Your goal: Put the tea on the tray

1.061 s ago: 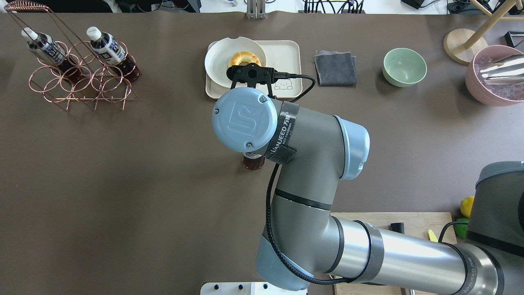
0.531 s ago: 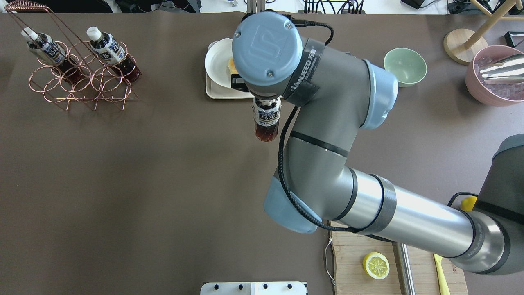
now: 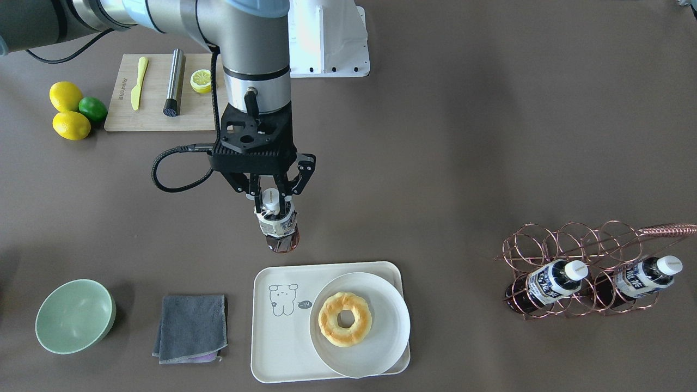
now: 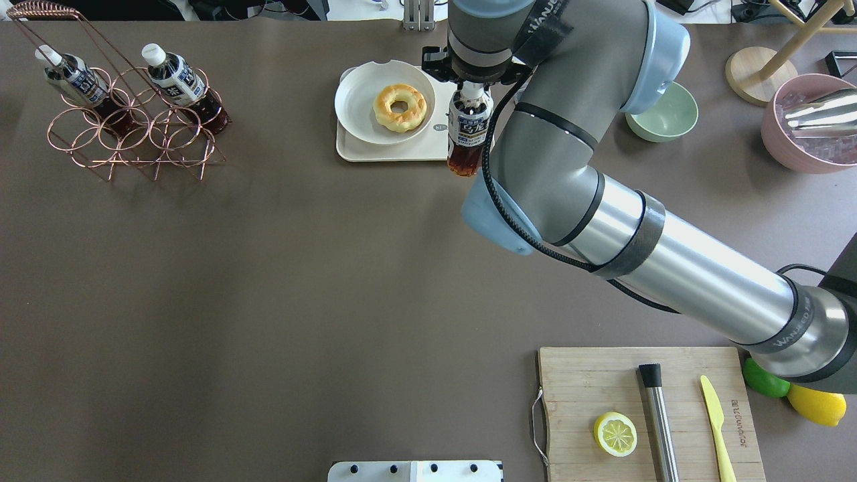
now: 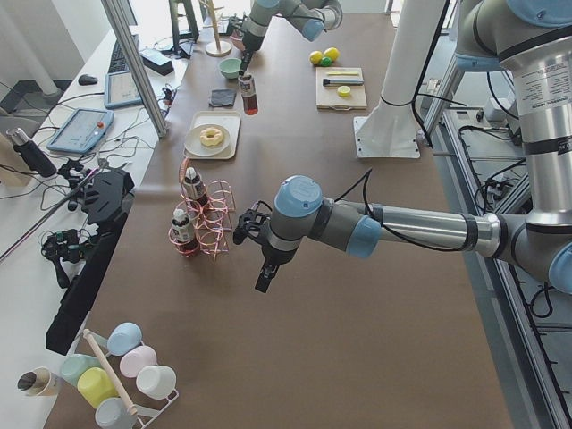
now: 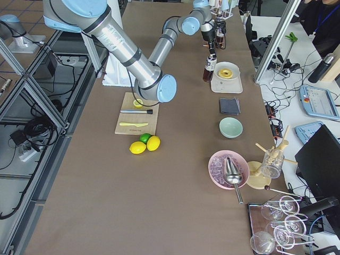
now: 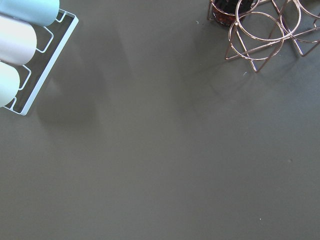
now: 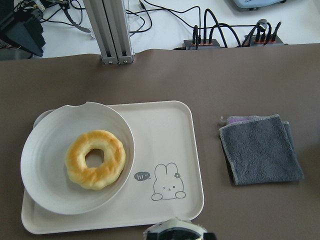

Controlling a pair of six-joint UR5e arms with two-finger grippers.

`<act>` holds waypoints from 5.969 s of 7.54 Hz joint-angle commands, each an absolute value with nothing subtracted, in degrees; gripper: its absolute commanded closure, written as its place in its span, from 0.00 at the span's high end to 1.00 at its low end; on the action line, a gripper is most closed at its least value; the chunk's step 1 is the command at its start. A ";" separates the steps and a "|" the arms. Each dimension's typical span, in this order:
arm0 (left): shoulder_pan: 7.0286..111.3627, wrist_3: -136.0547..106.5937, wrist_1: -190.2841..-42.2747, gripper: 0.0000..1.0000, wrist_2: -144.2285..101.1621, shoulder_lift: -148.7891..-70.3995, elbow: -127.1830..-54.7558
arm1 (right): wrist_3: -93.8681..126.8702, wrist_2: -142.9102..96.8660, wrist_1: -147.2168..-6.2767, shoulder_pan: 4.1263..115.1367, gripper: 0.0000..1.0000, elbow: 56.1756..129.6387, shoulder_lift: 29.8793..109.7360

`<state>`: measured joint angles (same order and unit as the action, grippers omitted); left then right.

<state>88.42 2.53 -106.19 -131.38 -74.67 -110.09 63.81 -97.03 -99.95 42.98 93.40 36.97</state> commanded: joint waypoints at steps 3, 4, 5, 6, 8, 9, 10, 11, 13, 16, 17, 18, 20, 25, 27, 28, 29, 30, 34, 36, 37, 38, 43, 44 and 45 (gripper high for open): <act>90.35 2.55 -106.52 0.99 -131.66 -74.18 -110.48 | 61.96 -100.37 -87.66 47.98 0.00 76.23 33.31; 90.35 2.64 -106.52 0.99 -131.66 -74.27 -110.48 | 62.40 -100.37 -84.58 48.08 0.00 74.11 33.31; 90.35 2.55 -106.70 0.99 -131.66 -74.27 -110.39 | 62.58 -100.28 -84.03 48.08 0.00 73.22 33.14; 90.26 2.55 -106.70 0.99 -131.66 -74.27 -110.39 | 62.67 -100.28 -83.15 48.08 0.00 72.60 33.05; 90.26 2.55 -106.70 0.99 -131.66 -74.27 -110.39 | 62.67 -100.28 -83.06 47.99 0.00 72.34 33.05; 90.26 2.55 -106.70 0.99 -131.66 -74.27 -110.39 | 62.67 -100.28 -82.71 47.99 0.00 72.33 33.05; 90.26 2.55 -106.70 0.99 -131.66 -74.35 -110.30 | 62.58 -100.28 -82.71 47.90 0.00 72.33 33.05; 90.26 2.55 -106.61 0.99 -131.66 -74.36 -110.30 | 62.23 -100.28 -82.71 47.90 0.00 72.42 33.05; 90.26 2.55 -106.70 0.99 -131.66 -74.36 -110.22 | 62.22 -100.28 -82.27 47.90 0.47 72.42 33.05; 90.26 2.55 -106.61 0.99 -131.66 -74.36 -110.21 | 62.40 -100.28 -82.09 47.90 0.99 72.60 32.52; 90.26 2.64 -106.61 0.99 -131.66 -74.36 -110.13 | 62.49 -101.33 -82.26 48.25 1.00 72.86 31.91; 90.26 2.81 -106.44 0.99 -131.75 -74.36 -109.87 | 62.40 -104.64 -82.70 49.56 1.00 73.47 31.90; 90.26 3.16 -102.60 0.99 -131.57 -75.32 -106.20 | 61.53 -116.83 -84.46 55.86 1.00 75.75 32.86; 91.41 3.16 -100.72 0.99 -132.27 -71.11 -103.37 | 35.80 -139.40 -91.14 74.26 1.00 96.71 59.78; 91.41 3.08 -100.73 0.99 -135.15 -69.96 -103.36 | 20.34 -137.56 -91.49 76.18 1.00 102.55 76.73; 91.23 3.08 -100.72 0.99 -135.18 -69.96 -103.36 | 10.73 -135.11 -91.58 78.64 1.00 103.00 83.86; 90.97 3.08 -100.72 0.99 -135.26 -69.96 -103.36 | 6.11 -131.61 -91.58 78.92 1.00 102.40 88.63; 90.88 3.08 -100.72 0.99 -135.35 -69.96 -103.36 | 5.46 -129.22 -92.10 78.93 1.00 102.13 92.42; 90.53 3.08 -100.55 0.99 -135.35 -69.87 -102.92 | -0.14 -123.49 -92.81 80.76 1.00 100.55 96.06; 90.44 3.08 -100.28 0.99 -135.44 -70.31 -99.96 | -1.85 -124.27 -92.55 82.87 1.00 100.20 97.11; 90.44 3.08 -100.28 0.99 -135.35 -70.40 -98.71 | -1.58 -125.06 -92.46 82.97 1.00 100.20 97.55; 90.35 3.08 -100.28 0.99 -135.09 -70.31 -98.53 | -1.58 -126.98 -92.55 83.32 1.00 99.93 97.65; 90.44 2.99 -100.46 0.99 -134.74 -70.40 -98.17 | -1.50 -130.34 -92.11 85.87 1.00 100.72 100.81; 90.44 2.99 -100.46 0.99 -134.56 -70.40 -98.17 | -1.58 -130.25 -92.11 85.87 1.00 100.72 100.81; 90.70 3.08 -100.46 0.99 -134.47 -70.40 -98.35 | -1.41 -130.34 -92.11 85.96 1.00 100.90 100.81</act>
